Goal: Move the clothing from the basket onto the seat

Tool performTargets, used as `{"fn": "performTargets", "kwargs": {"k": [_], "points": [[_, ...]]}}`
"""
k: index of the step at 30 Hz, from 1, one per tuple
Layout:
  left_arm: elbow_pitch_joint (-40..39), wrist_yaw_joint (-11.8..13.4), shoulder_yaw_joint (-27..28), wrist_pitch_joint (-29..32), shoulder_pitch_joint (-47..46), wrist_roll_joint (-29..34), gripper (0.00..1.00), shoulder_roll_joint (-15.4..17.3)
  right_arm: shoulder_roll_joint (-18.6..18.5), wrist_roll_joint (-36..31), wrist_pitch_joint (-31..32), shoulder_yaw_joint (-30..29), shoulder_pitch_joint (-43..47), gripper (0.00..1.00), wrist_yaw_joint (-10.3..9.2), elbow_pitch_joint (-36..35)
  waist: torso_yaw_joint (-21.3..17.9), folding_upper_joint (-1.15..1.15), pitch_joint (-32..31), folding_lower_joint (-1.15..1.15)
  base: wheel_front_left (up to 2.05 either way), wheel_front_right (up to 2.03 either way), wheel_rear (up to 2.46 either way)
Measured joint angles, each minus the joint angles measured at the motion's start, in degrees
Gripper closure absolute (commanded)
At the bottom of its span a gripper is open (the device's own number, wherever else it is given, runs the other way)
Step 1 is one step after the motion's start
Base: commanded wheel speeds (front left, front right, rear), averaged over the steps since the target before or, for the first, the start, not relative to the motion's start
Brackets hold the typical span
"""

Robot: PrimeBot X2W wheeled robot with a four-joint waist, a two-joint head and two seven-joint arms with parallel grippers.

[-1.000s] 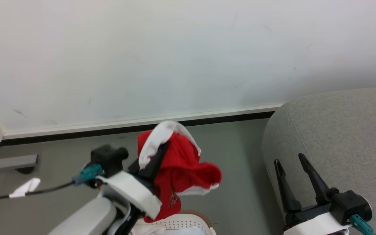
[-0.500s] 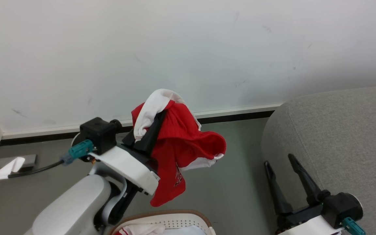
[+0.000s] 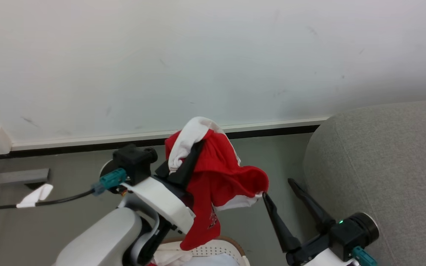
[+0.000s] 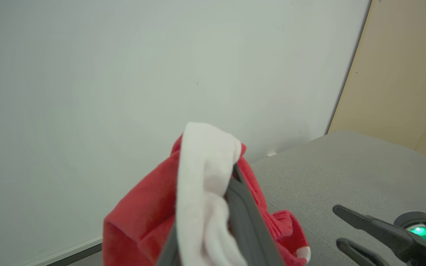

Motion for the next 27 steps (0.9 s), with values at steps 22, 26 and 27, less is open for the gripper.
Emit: {"fn": "performTargets", "kwargs": {"k": [22, 26, 27], "points": [[2.91, -3.24, -7.64, 0.85, 1.46, 0.51, 1.0, -6.54, -0.03, 3.9, 3.27, 14.97, -11.88, 0.0, 0.0, 21.76, 9.17, 0.0, -3.29, 0.0, 0.0, 0.0, 0.0], [2.77, -3.45, -8.62, 1.09, 1.73, 0.6, 1.0, -7.45, 0.26, 6.41, 2.57, 17.24, -14.08, 0.0, 0.0, 25.68, 10.65, 0.0, -3.65, 0.0, 0.0, 0.0, 0.0], [2.67, -3.47, -8.81, 1.12, 1.76, 0.6, 1.0, -7.6, 0.29, 7.0, 2.3, 17.61, -14.57, 0.0, 0.0, 26.35, 10.93, 0.0, -3.68, 0.0, 0.0, 0.0, 0.0]]}}
